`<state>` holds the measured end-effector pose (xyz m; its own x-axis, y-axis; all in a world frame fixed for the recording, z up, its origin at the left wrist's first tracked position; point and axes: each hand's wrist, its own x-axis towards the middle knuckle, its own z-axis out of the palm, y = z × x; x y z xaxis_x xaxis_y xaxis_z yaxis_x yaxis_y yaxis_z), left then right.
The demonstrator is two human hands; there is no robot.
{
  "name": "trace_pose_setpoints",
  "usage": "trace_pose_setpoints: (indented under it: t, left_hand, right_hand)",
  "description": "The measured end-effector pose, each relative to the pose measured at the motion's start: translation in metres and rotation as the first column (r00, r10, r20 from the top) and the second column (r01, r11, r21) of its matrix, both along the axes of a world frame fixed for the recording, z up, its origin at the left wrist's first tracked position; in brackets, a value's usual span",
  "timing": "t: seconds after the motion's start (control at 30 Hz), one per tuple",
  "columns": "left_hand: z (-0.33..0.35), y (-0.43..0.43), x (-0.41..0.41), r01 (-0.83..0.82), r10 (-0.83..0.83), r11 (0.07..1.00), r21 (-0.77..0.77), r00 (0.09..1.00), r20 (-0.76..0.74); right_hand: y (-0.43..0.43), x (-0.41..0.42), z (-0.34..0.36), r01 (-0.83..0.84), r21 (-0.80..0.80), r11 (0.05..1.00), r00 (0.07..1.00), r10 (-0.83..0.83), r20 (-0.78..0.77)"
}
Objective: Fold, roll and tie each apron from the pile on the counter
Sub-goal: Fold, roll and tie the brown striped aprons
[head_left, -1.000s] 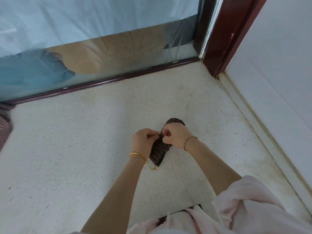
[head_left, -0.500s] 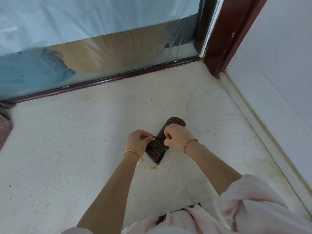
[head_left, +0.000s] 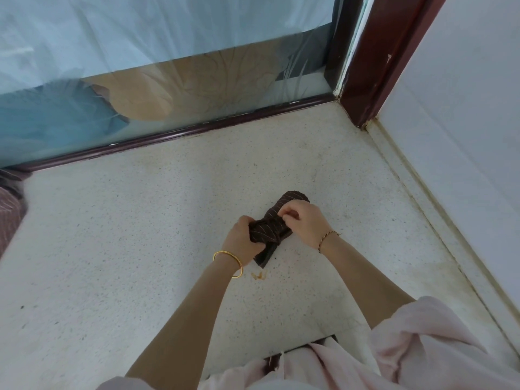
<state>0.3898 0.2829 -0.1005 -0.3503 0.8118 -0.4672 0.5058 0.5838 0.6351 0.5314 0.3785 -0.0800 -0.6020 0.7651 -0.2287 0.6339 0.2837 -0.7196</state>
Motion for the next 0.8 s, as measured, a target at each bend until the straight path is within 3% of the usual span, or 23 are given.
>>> trace_pose_setpoints:
  t: [0.13, 0.23, 0.3, 0.53, 0.63, 0.8]
  left_hand:
    - [0.014, 0.004, -0.018, -0.105, 0.101, 0.994, 0.015, 0.98, 0.172]
    - [0.032, 0.007, -0.03, -0.192, 0.195, 0.98, -0.054, 0.867, 0.458]
    - [0.043, 0.011, -0.035, -0.231, 0.239, 0.969, -0.087, 0.79, 0.565]
    - [0.091, 0.028, -0.034, -0.222, 0.174, 0.975, -0.017, 0.711, 0.681]
    - [0.117, 0.039, -0.025, -0.134, 0.084, 0.991, 0.015, 0.699, 0.71]
    - [0.163, 0.06, -0.002, -0.021, -0.008, 0.999, 0.026, 0.594, 0.804]
  right_hand:
    - [0.002, 0.02, 0.002, 0.24, 0.086, 0.967, 0.97, -0.235, -0.064]
    - [0.0, 0.028, 0.004, 0.299, 0.154, 0.942, 0.954, -0.294, -0.054]
    - [-0.007, 0.028, 0.009, 0.301, 0.177, 0.937, 0.953, -0.29, -0.084]
    - [-0.041, 0.038, 0.033, 0.16, 0.399, 0.903, 0.98, -0.193, 0.042]
    - [-0.039, 0.04, 0.048, 0.235, 0.537, 0.811, 0.959, -0.283, 0.007]
    - [-0.025, 0.053, 0.084, 0.361, 0.685, 0.633, 0.915, -0.382, -0.13]
